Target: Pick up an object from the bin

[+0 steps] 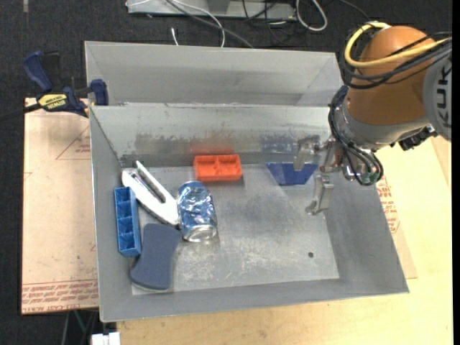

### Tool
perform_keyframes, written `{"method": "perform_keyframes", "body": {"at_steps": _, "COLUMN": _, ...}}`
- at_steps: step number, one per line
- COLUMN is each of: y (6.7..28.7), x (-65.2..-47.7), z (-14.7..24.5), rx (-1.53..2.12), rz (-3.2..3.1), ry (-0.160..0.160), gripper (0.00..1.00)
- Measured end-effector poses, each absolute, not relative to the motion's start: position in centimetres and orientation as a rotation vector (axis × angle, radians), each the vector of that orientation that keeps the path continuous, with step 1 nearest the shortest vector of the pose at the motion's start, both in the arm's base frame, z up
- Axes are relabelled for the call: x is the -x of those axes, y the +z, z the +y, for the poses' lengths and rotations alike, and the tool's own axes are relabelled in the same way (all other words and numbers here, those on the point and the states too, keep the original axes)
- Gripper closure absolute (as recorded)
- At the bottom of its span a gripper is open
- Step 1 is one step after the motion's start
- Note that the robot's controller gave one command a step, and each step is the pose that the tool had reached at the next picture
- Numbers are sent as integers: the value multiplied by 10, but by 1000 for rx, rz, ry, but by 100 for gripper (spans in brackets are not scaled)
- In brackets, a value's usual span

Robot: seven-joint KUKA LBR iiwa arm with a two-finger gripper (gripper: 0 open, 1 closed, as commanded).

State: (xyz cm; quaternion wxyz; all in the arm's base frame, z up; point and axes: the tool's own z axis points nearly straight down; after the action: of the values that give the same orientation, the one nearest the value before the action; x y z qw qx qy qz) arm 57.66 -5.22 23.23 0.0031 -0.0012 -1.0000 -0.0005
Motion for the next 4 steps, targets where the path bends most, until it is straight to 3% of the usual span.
{"method": "perform_keyframes", "body": {"at_steps": 1, "y": 237, "x": -578, "z": -52, "rx": 0, "rz": -3143, "ry": 0, "gripper": 0}}
{"method": "perform_keyframes", "body": {"at_steps": 2, "y": 94, "x": -642, "z": -102, "rx": -93, "rz": -3173, "ry": -3, "gripper": 0}}
{"method": "perform_keyframes", "body": {"at_steps": 3, "y": 112, "x": -630, "z": -96, "rx": -98, "rz": -3164, "ry": 3, "gripper": 0}}
{"method": "perform_keyframes", "body": {"at_steps": 4, "y": 98, "x": -643, "z": -97, "rx": 56, "rz": -3199, "ry": -6, "gripper": 0}}
